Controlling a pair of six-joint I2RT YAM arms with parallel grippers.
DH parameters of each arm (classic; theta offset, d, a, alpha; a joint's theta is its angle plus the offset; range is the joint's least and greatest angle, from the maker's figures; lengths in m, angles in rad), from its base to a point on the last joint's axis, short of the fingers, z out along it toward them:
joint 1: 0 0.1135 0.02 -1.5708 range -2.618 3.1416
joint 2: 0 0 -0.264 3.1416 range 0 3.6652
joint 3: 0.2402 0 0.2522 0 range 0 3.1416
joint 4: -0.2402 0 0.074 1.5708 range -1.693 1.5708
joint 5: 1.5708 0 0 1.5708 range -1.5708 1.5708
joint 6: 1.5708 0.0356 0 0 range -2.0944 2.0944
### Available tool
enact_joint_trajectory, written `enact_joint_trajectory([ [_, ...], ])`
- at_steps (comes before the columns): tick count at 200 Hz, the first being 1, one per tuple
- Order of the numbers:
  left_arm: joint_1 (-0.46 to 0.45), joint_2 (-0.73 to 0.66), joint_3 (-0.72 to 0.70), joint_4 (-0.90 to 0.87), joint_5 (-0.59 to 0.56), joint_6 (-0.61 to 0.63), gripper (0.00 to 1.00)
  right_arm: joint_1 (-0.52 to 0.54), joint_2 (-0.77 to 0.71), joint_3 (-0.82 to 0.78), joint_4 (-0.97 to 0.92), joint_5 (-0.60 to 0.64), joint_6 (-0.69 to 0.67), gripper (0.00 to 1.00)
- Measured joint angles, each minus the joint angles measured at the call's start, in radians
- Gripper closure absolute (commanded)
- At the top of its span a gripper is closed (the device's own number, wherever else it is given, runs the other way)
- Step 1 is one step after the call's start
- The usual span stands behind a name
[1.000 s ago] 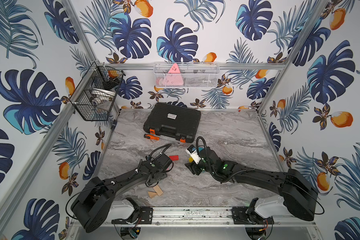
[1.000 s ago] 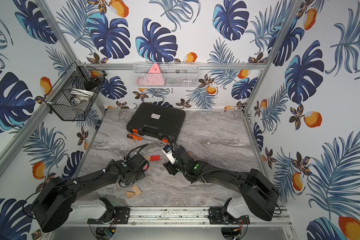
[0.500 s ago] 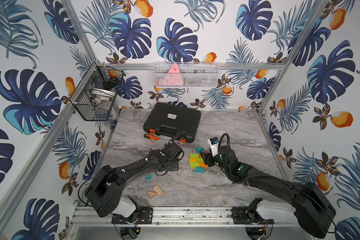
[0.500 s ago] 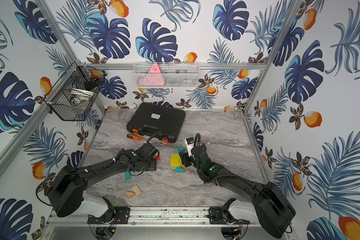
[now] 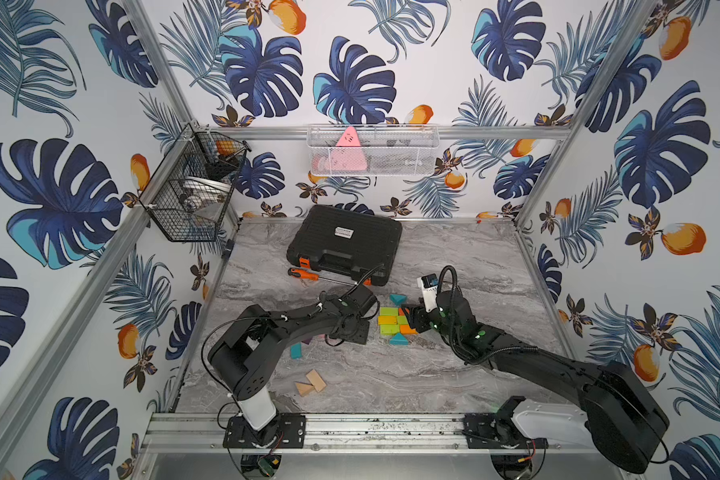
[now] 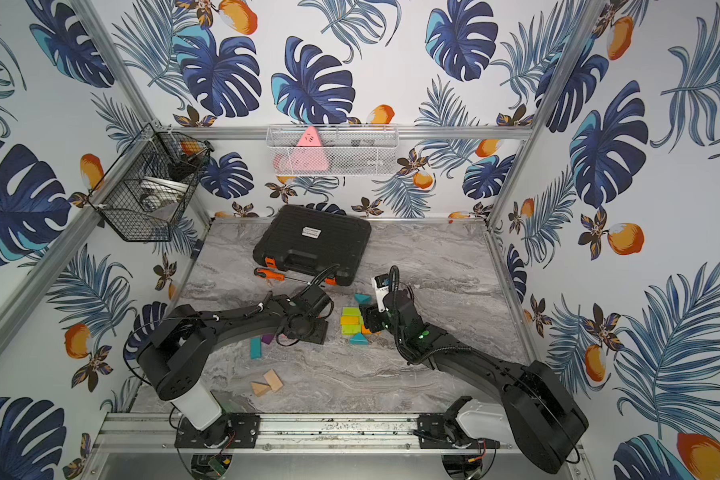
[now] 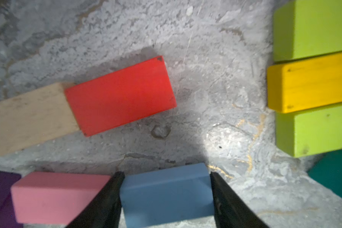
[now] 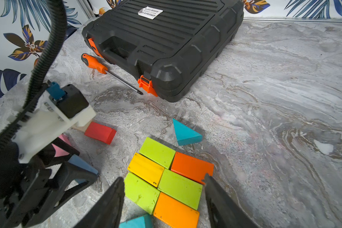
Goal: Assemble a piece of candy with building blocks
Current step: Place the building block at the center of the board.
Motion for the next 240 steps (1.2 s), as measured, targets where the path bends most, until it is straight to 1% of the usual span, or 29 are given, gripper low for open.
enact_joint_trajectory([
  [38,0.000,0.019,0.018,-0.008,-0.014,0.006,0.49,-0.004,0.010,0.002,0.000,-0.012,0.002,0.34],
  [57,0.000,0.020,0.023,-0.011,-0.028,0.006,0.42,-0.004,0.014,0.005,0.000,-0.018,0.002,0.34],
  [86,0.000,0.020,0.026,-0.025,-0.049,0.007,0.37,-0.005,0.019,0.007,0.000,-0.022,0.002,0.33],
  [132,0.000,-0.008,0.039,-0.047,-0.060,0.008,0.23,-0.005,0.021,0.017,-0.004,-0.025,0.002,0.29],
  [155,0.000,-0.055,0.051,-0.070,-0.064,0.008,0.20,-0.006,0.013,0.024,-0.019,-0.025,0.002,0.29],
  [201,0.000,-0.161,0.075,-0.128,-0.085,0.009,0.21,-0.006,-0.024,0.047,-0.038,-0.027,0.002,0.29],
  [217,0.000,-0.219,0.082,-0.159,-0.092,0.010,0.21,-0.006,-0.038,0.061,-0.068,-0.054,0.000,0.29],
  [240,0.016,-0.336,0.092,-0.208,-0.109,0.034,0.21,-0.001,-0.039,0.091,-0.105,-0.158,-0.024,0.29],
])
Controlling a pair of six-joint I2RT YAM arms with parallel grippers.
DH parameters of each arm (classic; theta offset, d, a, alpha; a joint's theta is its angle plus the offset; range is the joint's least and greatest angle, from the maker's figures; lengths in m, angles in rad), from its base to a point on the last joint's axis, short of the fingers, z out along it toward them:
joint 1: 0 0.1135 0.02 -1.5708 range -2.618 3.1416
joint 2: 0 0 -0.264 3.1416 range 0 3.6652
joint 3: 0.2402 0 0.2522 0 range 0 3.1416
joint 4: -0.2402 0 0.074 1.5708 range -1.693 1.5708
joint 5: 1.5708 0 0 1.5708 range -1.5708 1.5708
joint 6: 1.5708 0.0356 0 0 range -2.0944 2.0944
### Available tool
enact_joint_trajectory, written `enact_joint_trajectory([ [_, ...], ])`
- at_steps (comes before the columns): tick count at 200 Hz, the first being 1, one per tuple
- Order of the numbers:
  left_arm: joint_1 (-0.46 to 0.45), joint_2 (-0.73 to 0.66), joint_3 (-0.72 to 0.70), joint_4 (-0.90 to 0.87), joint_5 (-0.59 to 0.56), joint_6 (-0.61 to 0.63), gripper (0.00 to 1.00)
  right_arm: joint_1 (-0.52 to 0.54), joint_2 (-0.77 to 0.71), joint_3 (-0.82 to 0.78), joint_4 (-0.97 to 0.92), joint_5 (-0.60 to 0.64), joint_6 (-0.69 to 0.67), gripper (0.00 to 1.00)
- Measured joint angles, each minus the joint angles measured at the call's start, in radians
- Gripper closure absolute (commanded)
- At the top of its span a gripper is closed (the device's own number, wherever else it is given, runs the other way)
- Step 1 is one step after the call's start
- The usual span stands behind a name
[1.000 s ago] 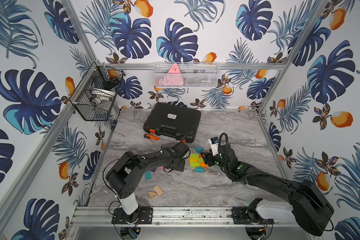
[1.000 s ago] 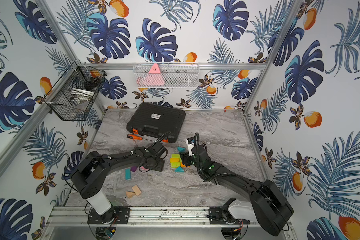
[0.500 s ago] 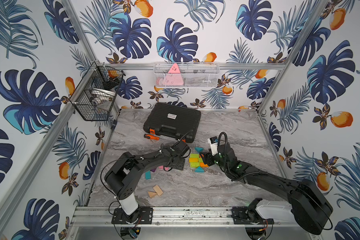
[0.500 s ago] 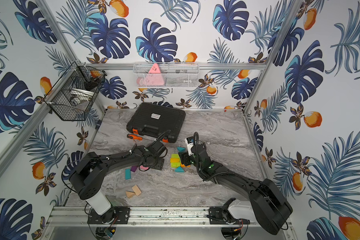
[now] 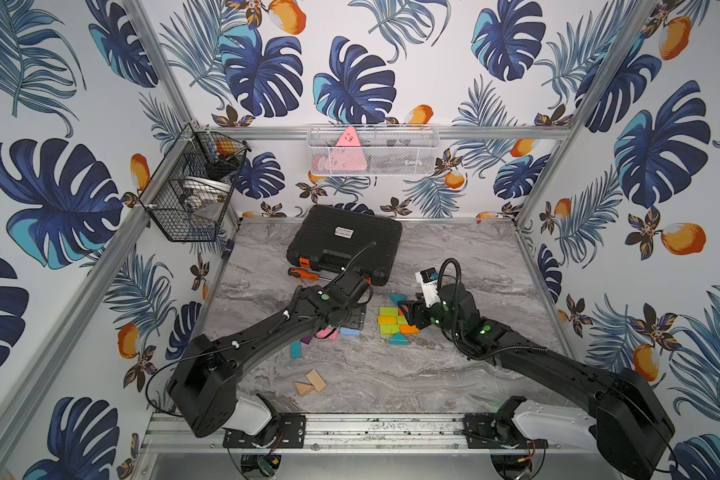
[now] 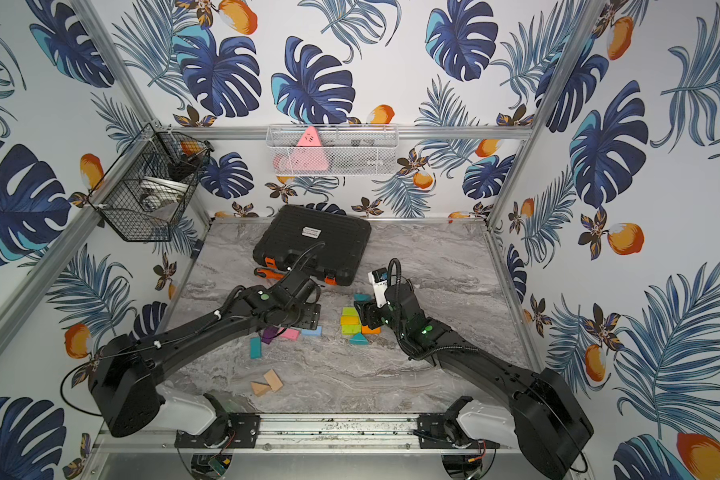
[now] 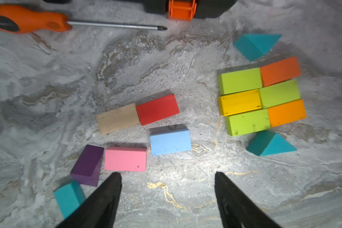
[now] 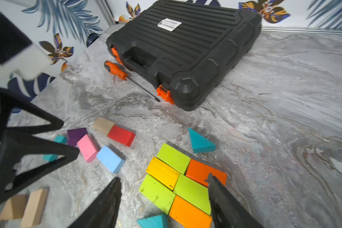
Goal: Assemble a piece of candy with building blocks
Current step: Place the building block at the center of the board, then move the building block to the center of the board.
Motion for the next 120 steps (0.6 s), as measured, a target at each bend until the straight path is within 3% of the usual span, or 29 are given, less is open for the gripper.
enact_joint_trajectory([
  [18,0.050,-0.099,-0.001,-0.043,-0.014,0.018,0.21,0.055,0.032,0.029,-0.026,-0.076,-0.016,0.29],
  [52,0.174,-0.297,-0.034,-0.126,-0.042,0.055,0.19,0.279,0.160,0.125,-0.109,-0.100,-0.044,0.30],
  [94,0.196,-0.462,-0.087,-0.188,-0.101,0.079,0.18,0.486,0.366,0.224,-0.134,-0.065,-0.027,0.29],
  [120,0.196,-0.517,-0.093,-0.195,-0.142,0.079,0.16,0.556,0.504,0.306,-0.133,-0.035,-0.010,0.29],
])
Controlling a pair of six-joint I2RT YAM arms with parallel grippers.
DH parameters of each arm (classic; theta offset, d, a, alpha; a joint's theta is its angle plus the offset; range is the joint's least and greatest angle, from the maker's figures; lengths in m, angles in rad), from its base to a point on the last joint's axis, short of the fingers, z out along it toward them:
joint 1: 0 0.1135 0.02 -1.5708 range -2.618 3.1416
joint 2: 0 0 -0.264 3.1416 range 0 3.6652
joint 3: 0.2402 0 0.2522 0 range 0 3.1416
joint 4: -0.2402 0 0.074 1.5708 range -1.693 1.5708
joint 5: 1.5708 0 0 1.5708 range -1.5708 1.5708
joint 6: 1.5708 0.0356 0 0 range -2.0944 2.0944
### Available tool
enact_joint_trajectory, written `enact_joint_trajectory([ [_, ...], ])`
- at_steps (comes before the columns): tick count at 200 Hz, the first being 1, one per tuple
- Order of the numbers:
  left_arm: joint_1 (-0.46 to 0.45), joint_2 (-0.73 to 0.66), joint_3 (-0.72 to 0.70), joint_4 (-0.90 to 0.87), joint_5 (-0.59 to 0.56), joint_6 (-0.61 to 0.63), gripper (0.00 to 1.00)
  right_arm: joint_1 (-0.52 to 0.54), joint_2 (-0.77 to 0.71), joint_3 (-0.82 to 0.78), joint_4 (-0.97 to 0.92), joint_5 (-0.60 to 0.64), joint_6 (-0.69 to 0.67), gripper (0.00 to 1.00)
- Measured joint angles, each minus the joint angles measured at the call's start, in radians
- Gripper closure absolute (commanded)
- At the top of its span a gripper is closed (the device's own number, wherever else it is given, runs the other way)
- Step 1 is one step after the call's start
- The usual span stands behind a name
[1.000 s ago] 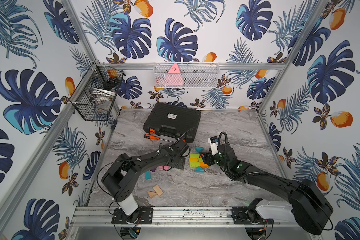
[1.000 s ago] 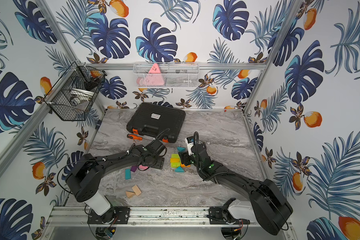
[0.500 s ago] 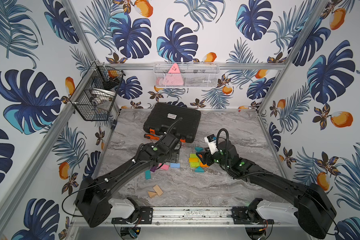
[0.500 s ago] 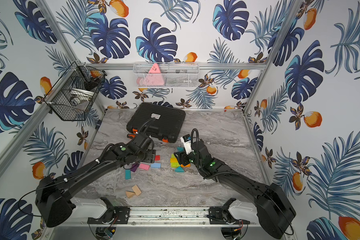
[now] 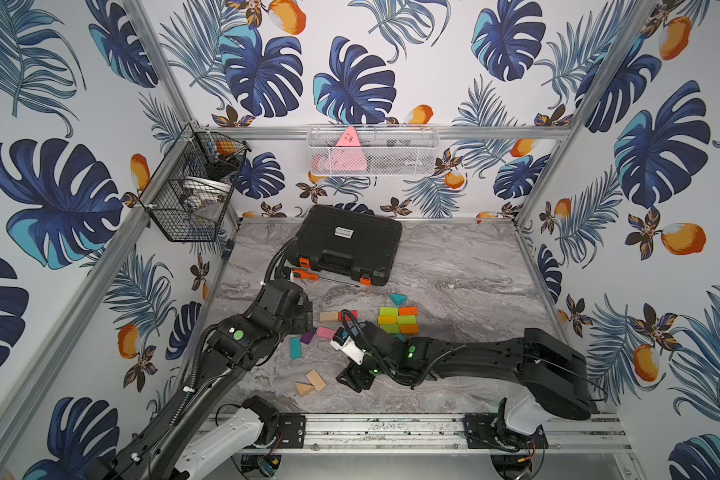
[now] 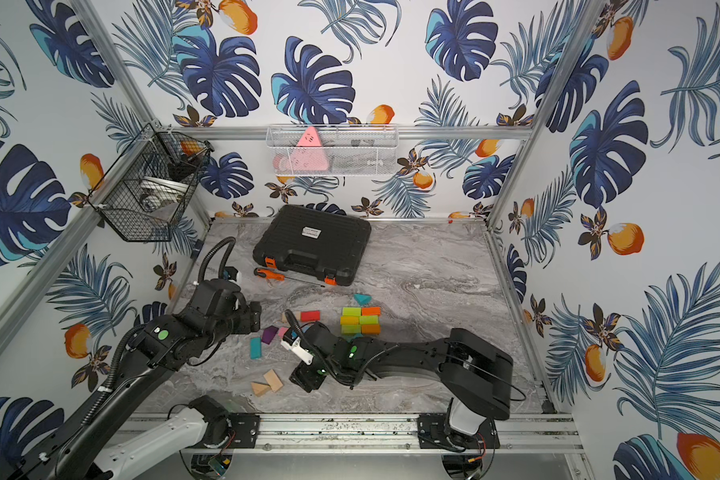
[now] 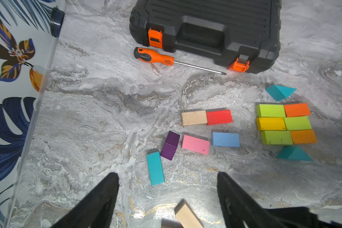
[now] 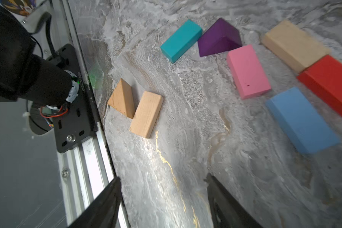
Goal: Assemble a piece of candy with building blocks
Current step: Move the building block to the center of the board.
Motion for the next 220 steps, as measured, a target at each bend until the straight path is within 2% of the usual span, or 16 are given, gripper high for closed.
enact_joint_trajectory([
  [28,0.001,-0.018,-0.006,-0.005,-0.031,0.000,0.15,0.049,0.103,0.062,-0.004,0.029,-0.001,0.28],
  [78,0.001,-0.058,-0.015,-0.002,-0.036,0.000,0.15,0.091,0.177,0.066,0.013,0.071,-0.034,0.24],
  [113,0.001,-0.082,-0.015,-0.002,-0.047,0.000,0.15,0.109,0.221,0.058,0.121,0.126,-0.071,0.25],
  [165,0.002,-0.083,-0.015,-0.002,-0.058,0.000,0.15,0.130,0.293,0.122,0.164,0.183,-0.097,0.29],
  [220,0.002,-0.076,-0.017,-0.002,-0.058,0.000,0.15,0.134,0.346,0.154,0.211,0.239,-0.094,0.56],
])
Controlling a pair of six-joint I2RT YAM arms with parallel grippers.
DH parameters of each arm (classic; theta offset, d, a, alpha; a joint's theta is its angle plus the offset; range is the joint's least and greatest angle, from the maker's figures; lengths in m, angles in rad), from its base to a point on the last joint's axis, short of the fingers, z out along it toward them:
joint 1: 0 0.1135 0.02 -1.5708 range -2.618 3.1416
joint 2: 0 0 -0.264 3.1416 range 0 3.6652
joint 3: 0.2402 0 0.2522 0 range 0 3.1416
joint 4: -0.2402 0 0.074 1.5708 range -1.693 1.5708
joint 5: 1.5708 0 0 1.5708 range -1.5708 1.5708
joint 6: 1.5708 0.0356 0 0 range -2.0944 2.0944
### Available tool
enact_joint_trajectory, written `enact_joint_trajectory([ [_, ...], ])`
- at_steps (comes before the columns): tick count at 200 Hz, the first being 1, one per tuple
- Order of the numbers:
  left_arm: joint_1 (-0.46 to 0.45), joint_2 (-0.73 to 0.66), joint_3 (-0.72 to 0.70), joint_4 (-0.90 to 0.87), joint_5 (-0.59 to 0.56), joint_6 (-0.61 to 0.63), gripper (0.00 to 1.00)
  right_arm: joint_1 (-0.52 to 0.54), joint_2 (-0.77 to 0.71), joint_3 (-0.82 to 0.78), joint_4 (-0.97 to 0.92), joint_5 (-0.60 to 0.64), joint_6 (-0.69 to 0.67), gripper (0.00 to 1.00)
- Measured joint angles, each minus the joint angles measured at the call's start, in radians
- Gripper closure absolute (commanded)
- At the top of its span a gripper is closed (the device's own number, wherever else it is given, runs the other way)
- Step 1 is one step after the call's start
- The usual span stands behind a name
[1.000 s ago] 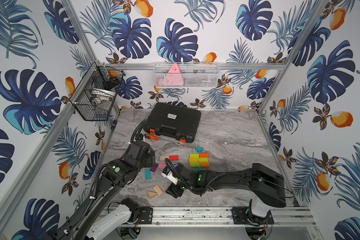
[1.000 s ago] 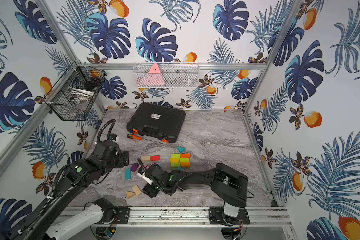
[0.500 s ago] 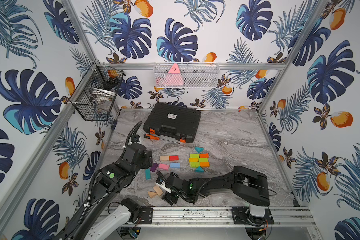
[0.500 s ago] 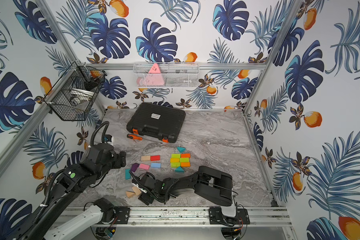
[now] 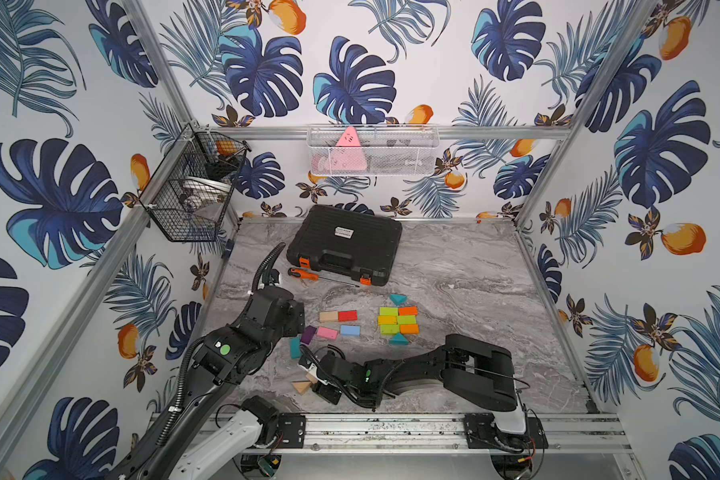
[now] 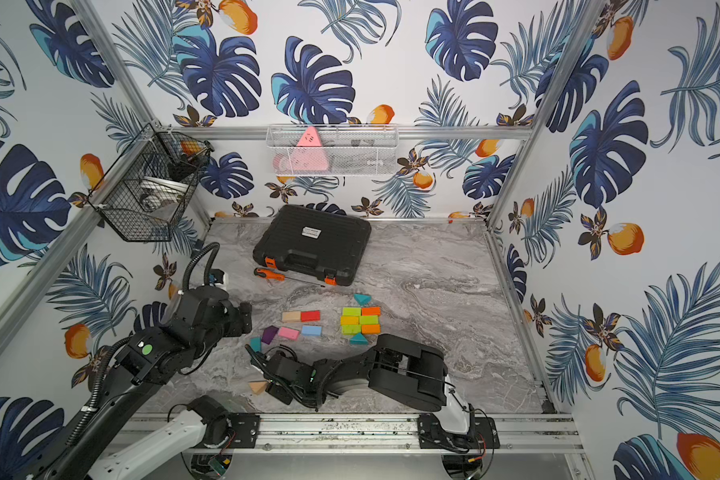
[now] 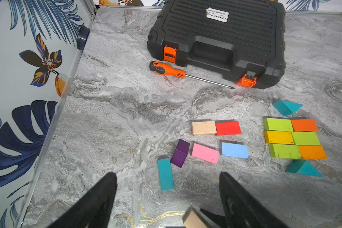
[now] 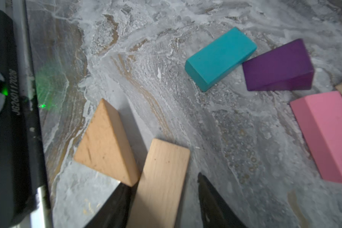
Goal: Assemble a piece of candy with building blocks
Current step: Move the building block to the center of the board.
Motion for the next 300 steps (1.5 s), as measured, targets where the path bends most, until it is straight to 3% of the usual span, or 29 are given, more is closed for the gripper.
enact_joint_trajectory([
  [59,0.000,-0.002,0.000,0.000,-0.003,0.000,0.15,-0.009,-0.031,-0.066,0.059,0.024,0.011,0.72],
  [111,0.001,0.003,-0.004,0.000,-0.004,0.000,0.15,-0.072,-0.038,-0.067,0.060,-0.027,-0.037,0.78],
  [158,0.001,0.008,-0.004,0.000,-0.003,0.000,0.15,-0.170,-0.055,-0.053,0.003,-0.090,-0.057,0.79],
  [300,0.001,0.017,-0.006,0.002,-0.003,0.000,0.15,-0.248,0.034,0.079,-0.027,-0.201,-0.137,0.78],
])
